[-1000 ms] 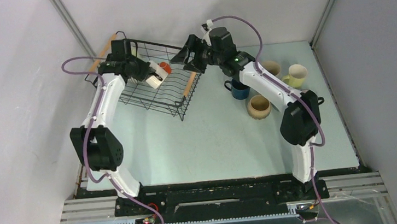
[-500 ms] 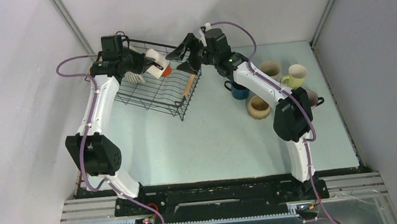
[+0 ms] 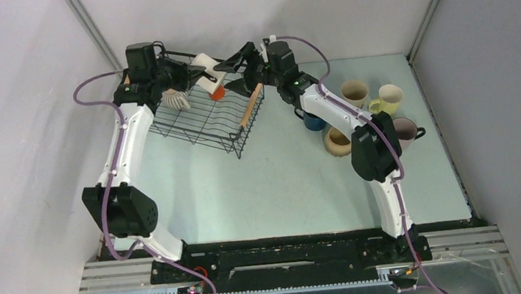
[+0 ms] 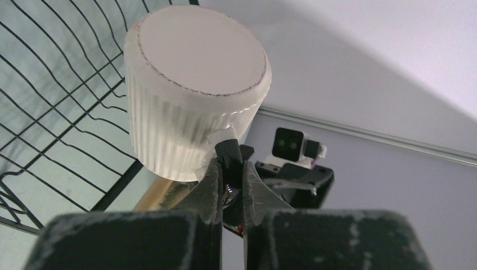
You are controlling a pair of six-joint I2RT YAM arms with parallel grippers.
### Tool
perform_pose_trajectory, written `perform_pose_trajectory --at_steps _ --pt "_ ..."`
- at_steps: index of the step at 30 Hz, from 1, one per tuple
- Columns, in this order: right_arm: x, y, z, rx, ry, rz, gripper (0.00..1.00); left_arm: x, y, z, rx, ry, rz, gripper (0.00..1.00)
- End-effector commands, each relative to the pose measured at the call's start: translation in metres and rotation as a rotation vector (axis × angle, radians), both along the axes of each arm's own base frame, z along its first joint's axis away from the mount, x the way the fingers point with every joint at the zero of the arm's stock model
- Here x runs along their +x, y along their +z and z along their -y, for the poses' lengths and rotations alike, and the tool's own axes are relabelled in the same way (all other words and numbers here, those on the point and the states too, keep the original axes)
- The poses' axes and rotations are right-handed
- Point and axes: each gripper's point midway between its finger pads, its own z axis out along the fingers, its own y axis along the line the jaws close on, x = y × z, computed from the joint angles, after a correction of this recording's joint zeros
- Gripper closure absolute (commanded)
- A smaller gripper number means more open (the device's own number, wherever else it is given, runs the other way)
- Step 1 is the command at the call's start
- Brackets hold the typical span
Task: Unload the cups from the dish rack
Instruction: Unload the cup from the dish rack.
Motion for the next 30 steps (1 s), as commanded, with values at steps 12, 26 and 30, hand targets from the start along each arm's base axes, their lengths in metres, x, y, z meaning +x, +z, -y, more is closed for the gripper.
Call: perform_pose_trajectory --at_steps 12,26,30 --pt "0.031 0.051 0.006 0.281 -0.039 0.017 0.29 -0.037 0.07 0.023 -0.143 -0.106 0.231 1.0" --pt "0.017 0.089 0.018 0.408 0.007 0.057 1.0 -0.06 0.081 0.042 -0.221 -0.174 0.263 1.0" --pt "0.007 0.102 0.024 0.414 0.01 0.088 1.0 -0.069 0.085 0.045 -0.227 -0.206 0.275 0.93"
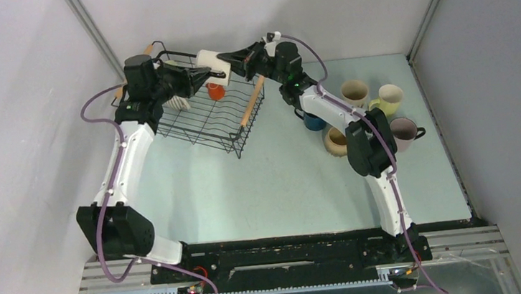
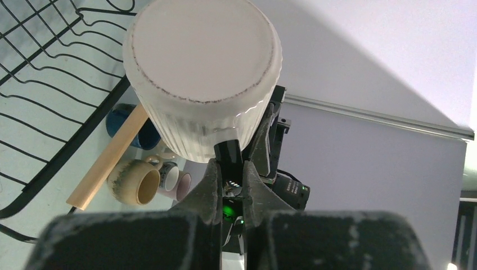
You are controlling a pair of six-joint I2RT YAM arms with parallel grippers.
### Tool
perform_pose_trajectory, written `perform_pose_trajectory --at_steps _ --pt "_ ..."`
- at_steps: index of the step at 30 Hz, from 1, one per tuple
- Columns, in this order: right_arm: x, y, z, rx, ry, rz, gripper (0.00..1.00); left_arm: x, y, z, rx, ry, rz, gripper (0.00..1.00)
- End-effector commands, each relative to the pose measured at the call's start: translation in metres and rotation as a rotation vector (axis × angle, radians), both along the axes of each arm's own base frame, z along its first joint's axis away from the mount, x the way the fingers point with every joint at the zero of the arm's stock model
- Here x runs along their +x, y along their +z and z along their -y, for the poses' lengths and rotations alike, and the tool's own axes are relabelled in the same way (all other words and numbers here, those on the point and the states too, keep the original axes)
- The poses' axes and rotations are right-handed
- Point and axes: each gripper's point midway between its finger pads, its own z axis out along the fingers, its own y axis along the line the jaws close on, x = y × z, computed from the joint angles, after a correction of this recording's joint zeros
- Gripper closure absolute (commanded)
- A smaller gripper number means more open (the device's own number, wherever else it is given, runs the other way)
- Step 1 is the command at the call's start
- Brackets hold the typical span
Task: Unload the cups from the dish rack
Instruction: Unload the cup from the dish rack, then place the cup at the center of the board.
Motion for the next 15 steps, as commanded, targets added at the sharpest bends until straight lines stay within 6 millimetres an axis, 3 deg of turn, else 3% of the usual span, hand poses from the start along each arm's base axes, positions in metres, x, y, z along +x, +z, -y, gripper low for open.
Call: perform_pose_trajectory --at_steps 1,6,8,13,15 --pt "-0.022 0.059 0.017 0.068 -0.011 0.113 1.0 -0.039 0.062 0.021 -0.033 -0.14 0.218 0.85" --pt "-0.03 0.072 0.025 0.029 -0.031 0.152 1.0 -0.058 0.059 0.023 0.002 -0.18 0.255 0.37" --pt "-0.034 0.078 0.028 0.003 -0.044 0.17 1.0 -0.066 0.053 0.022 0.024 -0.192 0.264 0.22" --pt "-0.042 0.087 0.037 -0.067 -0.079 0.208 1.0 -0.086 0.051 0.023 0.092 -0.236 0.305 0.03" --pt "-0.047 0.088 0.04 -0.108 -0.089 0.221 1.0 -0.094 0.052 0.022 0.155 -0.26 0.336 0.0"
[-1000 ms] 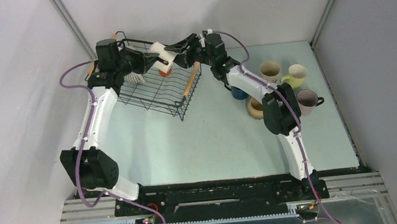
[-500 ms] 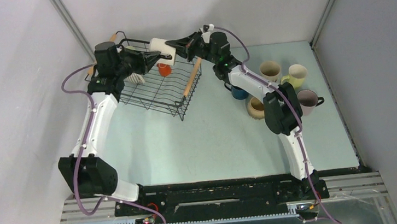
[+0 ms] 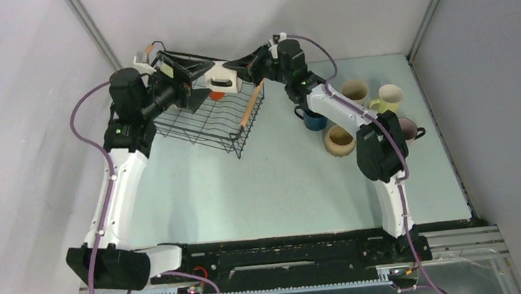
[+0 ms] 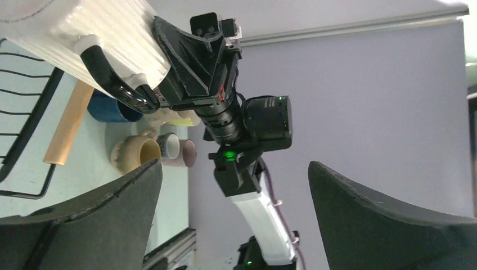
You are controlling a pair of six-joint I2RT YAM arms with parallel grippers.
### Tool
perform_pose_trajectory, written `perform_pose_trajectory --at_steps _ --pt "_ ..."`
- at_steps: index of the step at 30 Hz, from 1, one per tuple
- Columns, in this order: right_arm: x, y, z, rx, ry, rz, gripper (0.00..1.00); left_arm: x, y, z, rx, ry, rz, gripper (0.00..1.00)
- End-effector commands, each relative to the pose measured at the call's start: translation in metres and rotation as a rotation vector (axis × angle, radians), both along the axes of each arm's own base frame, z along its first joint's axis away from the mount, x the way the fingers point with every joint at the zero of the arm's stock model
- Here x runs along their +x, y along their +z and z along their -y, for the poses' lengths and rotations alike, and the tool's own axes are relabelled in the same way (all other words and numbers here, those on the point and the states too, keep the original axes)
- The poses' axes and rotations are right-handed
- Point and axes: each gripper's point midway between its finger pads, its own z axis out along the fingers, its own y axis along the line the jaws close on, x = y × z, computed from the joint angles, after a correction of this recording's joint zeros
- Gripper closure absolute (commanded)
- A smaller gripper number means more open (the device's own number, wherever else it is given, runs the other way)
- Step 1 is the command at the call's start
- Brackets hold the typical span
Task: Unload the cups from the dish rack
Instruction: Place the cup at the center of the board.
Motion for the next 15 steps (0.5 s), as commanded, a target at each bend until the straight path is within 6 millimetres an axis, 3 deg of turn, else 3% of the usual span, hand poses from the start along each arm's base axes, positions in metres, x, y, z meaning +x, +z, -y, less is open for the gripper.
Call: perform_pose_trajectory --at_steps 1,6,9,15 --pt "-0.036 0.103 0.029 0.015 -0.046 0.241 1.0 -0.028 0.008 0.003 0.129 -0.077 0.125 0.0" --pt "-0.05 0.099 0.046 -0.133 -0.075 0.259 1.0 -0.048 0.014 0.004 0.218 -0.125 0.211 0.0" --pt "-0.062 0.084 0.06 -0.242 -0.079 0.243 1.0 -0.057 0.016 0.007 0.273 -0.148 0.264 0.0" --pt "-0.096 0.056 0.108 -0.442 -0.107 0.216 1.0 -0.07 0.006 0.011 0.388 -0.18 0.317 0.0"
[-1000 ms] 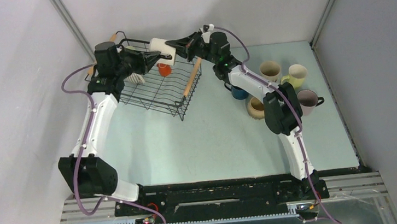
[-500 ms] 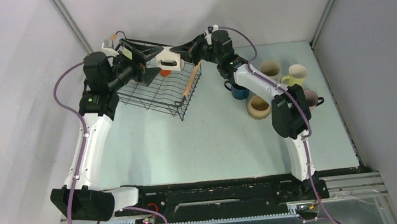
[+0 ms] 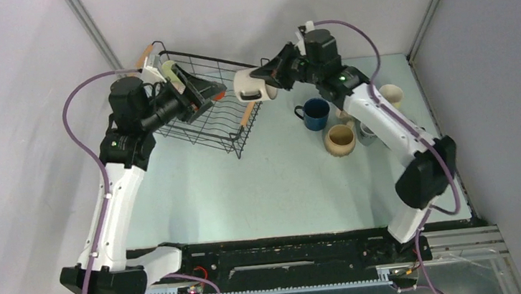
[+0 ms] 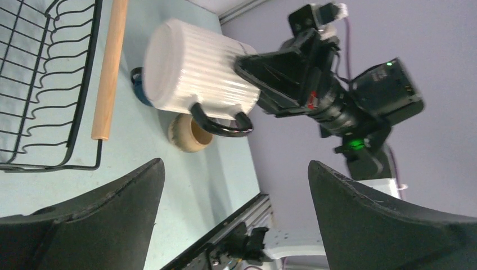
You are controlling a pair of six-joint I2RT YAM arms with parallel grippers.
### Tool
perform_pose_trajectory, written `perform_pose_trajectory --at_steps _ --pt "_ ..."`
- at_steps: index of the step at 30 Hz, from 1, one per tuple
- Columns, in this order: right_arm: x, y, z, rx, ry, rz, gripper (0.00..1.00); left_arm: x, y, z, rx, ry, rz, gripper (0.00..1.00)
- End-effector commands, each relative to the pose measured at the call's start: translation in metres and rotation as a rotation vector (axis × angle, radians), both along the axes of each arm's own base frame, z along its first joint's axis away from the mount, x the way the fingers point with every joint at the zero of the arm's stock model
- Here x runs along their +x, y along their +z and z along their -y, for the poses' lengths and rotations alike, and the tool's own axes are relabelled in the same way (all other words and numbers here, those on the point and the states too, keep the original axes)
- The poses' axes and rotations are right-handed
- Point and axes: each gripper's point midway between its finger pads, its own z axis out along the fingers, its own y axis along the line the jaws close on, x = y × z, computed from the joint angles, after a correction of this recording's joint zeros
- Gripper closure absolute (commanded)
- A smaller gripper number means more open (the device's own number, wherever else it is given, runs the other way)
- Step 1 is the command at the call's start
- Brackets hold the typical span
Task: Unload the cups from the dish rack
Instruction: Place the cup at the center of the board.
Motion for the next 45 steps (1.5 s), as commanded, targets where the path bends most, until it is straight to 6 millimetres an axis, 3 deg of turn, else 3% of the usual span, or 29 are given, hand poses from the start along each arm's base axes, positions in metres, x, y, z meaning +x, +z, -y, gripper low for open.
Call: perform_pose_trajectory --at_steps 1,2,7,11,15,21,32,45 --pt "-0.034 0.019 0.049 -0.131 -0.038 0.105 1.0 -0.019 0.01 -0.001 0.118 -0.038 0.127 0.0" --pt "-0.043 0.02 0.059 -0.155 -0.045 0.113 1.0 -0.021 0.009 0.0 0.126 -0.04 0.131 0.0" --pt "-0.077 -0.015 0.096 -0.336 -0.038 0.096 1.0 -0.026 0.005 0.009 0.16 -0.079 0.153 0.0" --pt "-0.097 -0.035 0.109 -0.448 0.02 0.094 1.0 -0.03 0.002 0.014 0.211 -0.084 0.177 0.0" --pt "-0.102 -0.053 0.112 -0.537 0.048 0.136 1.0 -0.033 -0.007 0.021 0.26 -0.097 0.178 0.0" --pt "-0.09 -0.1 0.11 -0.73 0.093 0.14 1.0 -0.041 -0.018 0.018 0.356 -0.067 0.18 0.0" --pt "-0.06 -0.174 0.107 -0.921 0.16 0.145 1.0 -0.05 -0.046 0.003 0.446 -0.04 0.157 0.0" --pt "-0.035 -0.225 0.11 -1.079 0.167 0.1 1.0 -0.058 -0.053 -0.005 0.473 -0.031 0.159 0.0"
